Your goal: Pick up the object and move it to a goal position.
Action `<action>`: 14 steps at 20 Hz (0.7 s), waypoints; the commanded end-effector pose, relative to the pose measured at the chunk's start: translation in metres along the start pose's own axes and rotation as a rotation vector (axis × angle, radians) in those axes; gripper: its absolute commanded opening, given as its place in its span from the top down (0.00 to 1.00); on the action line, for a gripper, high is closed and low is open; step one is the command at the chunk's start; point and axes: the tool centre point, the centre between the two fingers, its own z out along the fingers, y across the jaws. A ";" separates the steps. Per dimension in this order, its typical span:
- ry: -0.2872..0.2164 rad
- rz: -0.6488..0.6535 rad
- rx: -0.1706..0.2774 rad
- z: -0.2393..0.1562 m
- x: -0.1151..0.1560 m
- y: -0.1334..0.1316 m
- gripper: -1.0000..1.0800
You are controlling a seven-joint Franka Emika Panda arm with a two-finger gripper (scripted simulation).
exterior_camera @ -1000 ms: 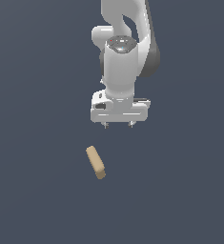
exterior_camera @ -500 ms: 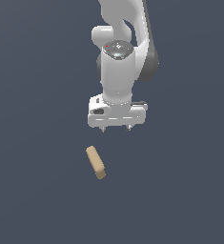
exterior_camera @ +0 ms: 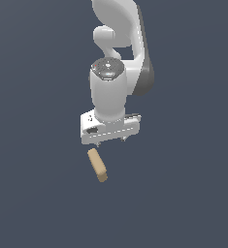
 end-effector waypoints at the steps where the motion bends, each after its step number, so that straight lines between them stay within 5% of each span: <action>1: -0.008 -0.054 0.000 0.008 0.007 0.013 0.04; 14: -0.035 -0.246 0.009 0.040 0.027 0.061 0.04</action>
